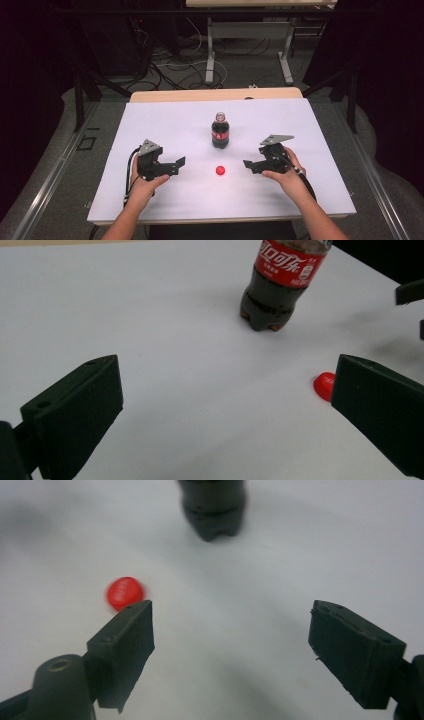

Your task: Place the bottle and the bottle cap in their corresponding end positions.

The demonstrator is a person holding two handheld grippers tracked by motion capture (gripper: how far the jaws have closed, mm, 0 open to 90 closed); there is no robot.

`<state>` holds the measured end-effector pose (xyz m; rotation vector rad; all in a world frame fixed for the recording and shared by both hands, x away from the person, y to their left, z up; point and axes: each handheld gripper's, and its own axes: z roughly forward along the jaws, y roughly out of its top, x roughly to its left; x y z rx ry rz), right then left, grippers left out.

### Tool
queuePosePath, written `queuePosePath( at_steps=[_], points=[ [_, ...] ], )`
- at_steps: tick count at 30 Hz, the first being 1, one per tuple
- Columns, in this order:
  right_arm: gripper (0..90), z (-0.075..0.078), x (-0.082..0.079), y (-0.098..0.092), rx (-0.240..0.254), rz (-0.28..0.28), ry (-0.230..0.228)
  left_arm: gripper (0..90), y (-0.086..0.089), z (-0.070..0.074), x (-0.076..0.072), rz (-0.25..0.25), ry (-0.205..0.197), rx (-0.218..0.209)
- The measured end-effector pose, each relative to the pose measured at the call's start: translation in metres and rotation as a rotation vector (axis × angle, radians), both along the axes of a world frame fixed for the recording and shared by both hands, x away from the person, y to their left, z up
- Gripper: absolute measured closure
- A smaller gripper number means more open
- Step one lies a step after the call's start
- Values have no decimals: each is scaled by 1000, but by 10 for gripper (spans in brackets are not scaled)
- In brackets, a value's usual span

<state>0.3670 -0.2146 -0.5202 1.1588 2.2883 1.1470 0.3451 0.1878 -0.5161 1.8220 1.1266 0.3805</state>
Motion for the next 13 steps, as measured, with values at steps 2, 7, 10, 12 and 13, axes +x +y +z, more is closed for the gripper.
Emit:
queuePosePath(
  at_steps=[2,7,10,12,13],
  points=[
    [146,-2,-4,-10,-13,-50,-26,7,4,-3,-1,20,0,-2],
    [31,-12,-8,-30,33,-148,-51,7,14,-8,-2,55,-3,1],
    [0,-18,-9,-36,50,-175,-43,6,17,-11,-1,64,5,-4],
    [0,-21,-10,-39,62,-182,-29,6,18,-13,0,70,11,-1],
    [0,-22,-9,-40,71,-185,-30,6,18,-14,0,70,13,2]
  ],
)
